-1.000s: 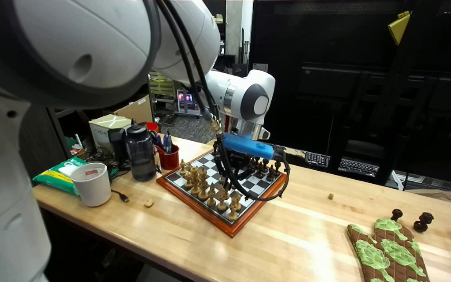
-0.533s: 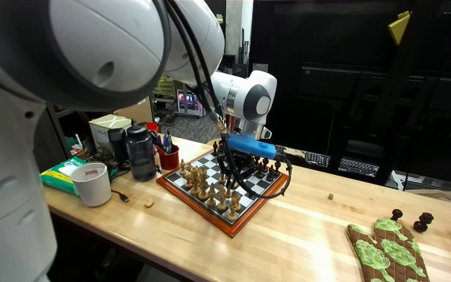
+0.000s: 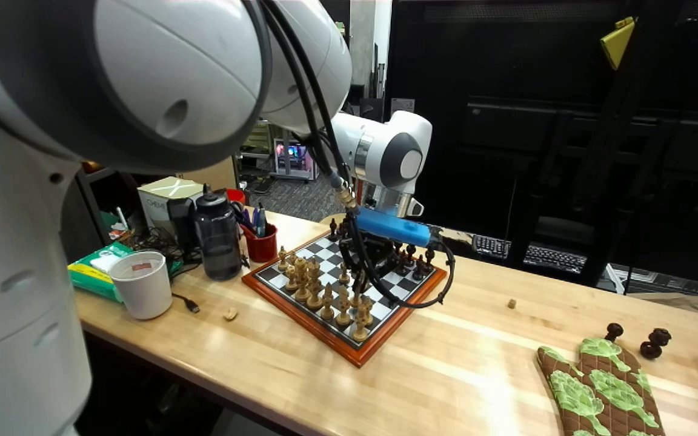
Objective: Pick up the white bishop and move it downwards by two squares
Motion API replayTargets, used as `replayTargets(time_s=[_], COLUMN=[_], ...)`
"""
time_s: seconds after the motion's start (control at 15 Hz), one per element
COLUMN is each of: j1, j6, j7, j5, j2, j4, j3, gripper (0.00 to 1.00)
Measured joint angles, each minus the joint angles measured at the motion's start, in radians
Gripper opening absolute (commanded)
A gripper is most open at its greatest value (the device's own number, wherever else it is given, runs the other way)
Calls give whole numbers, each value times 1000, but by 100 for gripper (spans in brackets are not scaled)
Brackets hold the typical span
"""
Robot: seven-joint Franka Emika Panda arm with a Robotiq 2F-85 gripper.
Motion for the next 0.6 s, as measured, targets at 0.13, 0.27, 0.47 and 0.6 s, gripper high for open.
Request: replayTargets(time_s=[0.13, 0.27, 0.47, 0.6], j1=[0, 0, 0, 0], j6=[0, 0, -1, -1], j7=[0, 0, 0, 0], j5=[0, 0, 0, 0], j2=[3, 5, 5, 5], j4=[0, 0, 0, 0], j3=[0, 0, 0, 0], gripper=[37, 48, 49, 43])
